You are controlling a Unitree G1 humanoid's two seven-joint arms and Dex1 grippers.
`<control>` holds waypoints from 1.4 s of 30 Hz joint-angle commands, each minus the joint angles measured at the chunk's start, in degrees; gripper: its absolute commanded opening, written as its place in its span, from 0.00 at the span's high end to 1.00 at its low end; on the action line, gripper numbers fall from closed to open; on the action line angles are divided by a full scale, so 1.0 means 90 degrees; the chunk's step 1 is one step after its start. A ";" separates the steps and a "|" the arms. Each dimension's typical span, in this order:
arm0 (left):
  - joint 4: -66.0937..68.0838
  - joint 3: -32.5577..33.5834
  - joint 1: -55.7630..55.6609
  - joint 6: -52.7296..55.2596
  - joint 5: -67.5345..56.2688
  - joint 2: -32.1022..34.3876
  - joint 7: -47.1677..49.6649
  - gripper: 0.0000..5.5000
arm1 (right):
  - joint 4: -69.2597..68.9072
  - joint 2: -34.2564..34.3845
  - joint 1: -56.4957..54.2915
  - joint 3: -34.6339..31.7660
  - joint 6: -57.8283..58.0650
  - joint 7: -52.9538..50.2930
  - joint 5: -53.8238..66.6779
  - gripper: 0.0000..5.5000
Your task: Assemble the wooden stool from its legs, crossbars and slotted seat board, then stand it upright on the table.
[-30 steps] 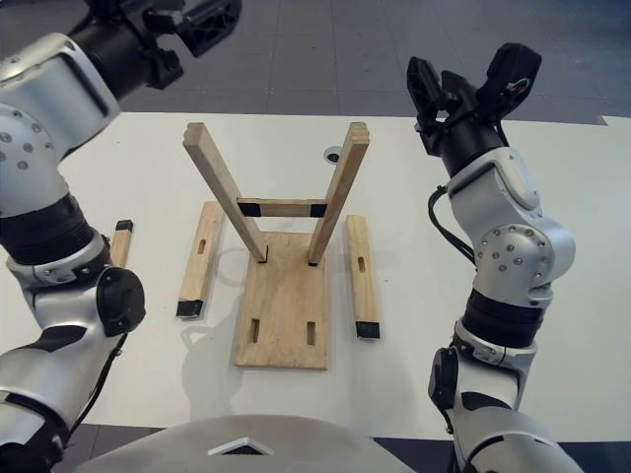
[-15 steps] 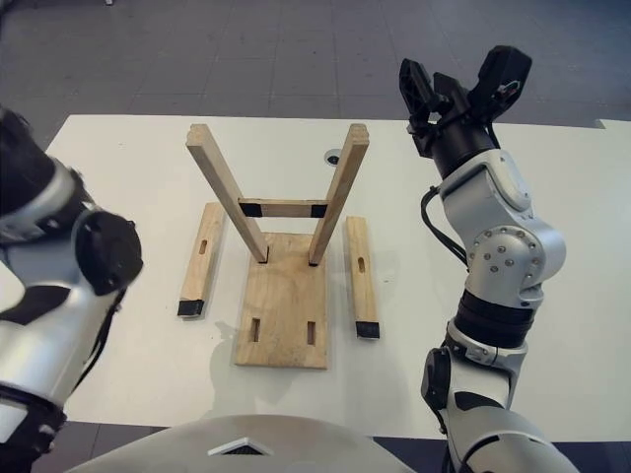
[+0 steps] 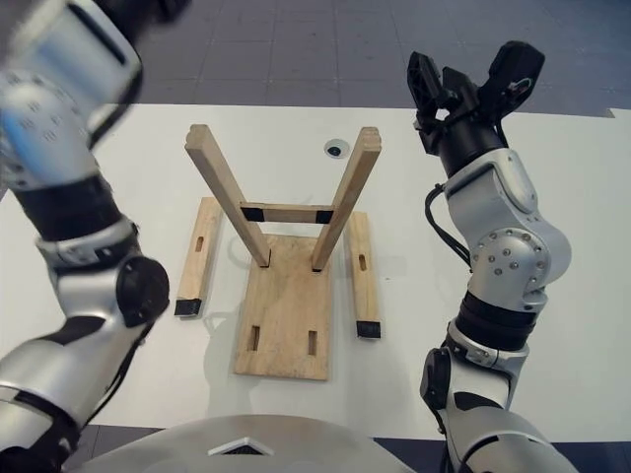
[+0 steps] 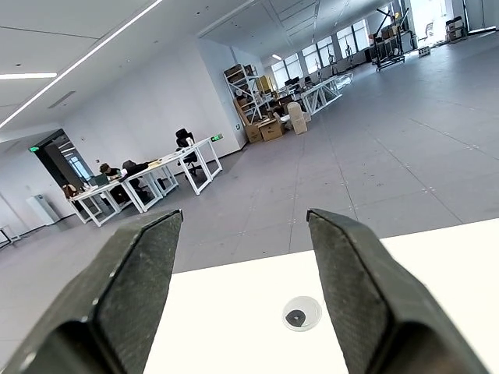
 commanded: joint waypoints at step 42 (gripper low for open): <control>-0.1738 -0.0431 0.9627 -0.0579 0.2178 0.1577 -0.0727 0.14 | -0.2583 -0.0166 0.2407 -0.0808 0.3098 -0.1569 0.2001 0.47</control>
